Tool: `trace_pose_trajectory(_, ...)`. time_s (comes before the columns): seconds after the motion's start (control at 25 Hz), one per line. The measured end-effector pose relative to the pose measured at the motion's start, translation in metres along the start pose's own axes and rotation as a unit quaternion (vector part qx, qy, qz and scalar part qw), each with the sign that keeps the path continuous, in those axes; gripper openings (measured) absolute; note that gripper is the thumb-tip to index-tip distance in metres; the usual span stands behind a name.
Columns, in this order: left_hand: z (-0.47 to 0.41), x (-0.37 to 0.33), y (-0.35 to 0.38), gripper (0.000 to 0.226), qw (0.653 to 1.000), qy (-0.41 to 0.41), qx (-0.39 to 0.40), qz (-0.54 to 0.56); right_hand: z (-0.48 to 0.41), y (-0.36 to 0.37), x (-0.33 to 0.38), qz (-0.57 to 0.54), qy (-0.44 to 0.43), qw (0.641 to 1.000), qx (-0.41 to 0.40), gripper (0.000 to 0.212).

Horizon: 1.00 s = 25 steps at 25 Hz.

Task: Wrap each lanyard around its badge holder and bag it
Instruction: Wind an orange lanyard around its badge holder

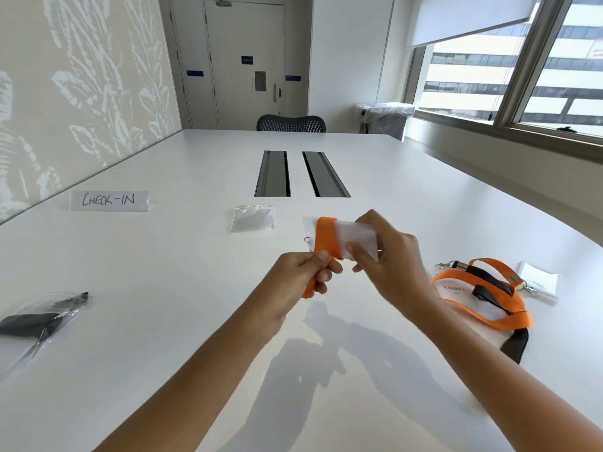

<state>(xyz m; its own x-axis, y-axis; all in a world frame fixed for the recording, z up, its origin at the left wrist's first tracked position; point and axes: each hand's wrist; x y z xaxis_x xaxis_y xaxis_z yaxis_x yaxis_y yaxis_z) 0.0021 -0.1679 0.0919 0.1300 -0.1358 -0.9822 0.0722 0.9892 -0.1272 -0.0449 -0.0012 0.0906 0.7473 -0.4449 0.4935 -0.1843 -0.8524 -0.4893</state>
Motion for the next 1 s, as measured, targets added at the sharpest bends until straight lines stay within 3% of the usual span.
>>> trace_pose_trajectory(0.16,0.001,-0.009,-0.023,0.033,0.999,-0.017,-0.043,0.016,0.014,0.016,0.000,0.125,-0.188,0.974,0.037,0.018)
trace_pose_trajectory(0.32,0.002,-0.009,-0.032,0.033,0.996,-0.020,-0.077,-0.031,0.019,0.018,-0.003,0.249,-0.275,0.928,0.043,0.045)
trace_pose_trajectory(0.48,-0.002,-0.002,-0.035,0.033,0.987,0.009,-0.153,-0.047,0.018,0.017,0.000,0.283,-0.337,0.894,0.085,0.029)
trace_pose_trajectory(0.64,-0.002,0.003,-0.028,0.028,0.972,0.098,-0.194,-0.088,0.019,0.019,-0.005,0.186,-0.244,0.946,0.103,0.022)
trace_pose_trajectory(0.8,-0.007,0.004,-0.025,0.006,0.943,0.174,-0.214,-0.185,0.017,0.019,-0.012,0.084,-0.163,0.980,0.080,0.013)
trace_pose_trajectory(1.0,-0.010,0.004,-0.029,0.023,0.925,0.232,-0.177,-0.243,0.018,0.020,-0.013,0.009,-0.086,0.995,0.046,0.015)
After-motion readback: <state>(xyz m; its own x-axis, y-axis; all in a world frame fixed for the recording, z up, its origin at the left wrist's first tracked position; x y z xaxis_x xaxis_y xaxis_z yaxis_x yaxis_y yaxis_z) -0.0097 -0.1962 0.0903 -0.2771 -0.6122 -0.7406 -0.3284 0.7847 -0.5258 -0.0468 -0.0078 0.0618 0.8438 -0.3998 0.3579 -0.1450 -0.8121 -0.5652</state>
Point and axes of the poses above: each hand's wrist, its own z-axis away from the middle knuckle, its own y-axis out of the palm, x = y × z, and after that the axes turned 9 degrees about -y, right-handed
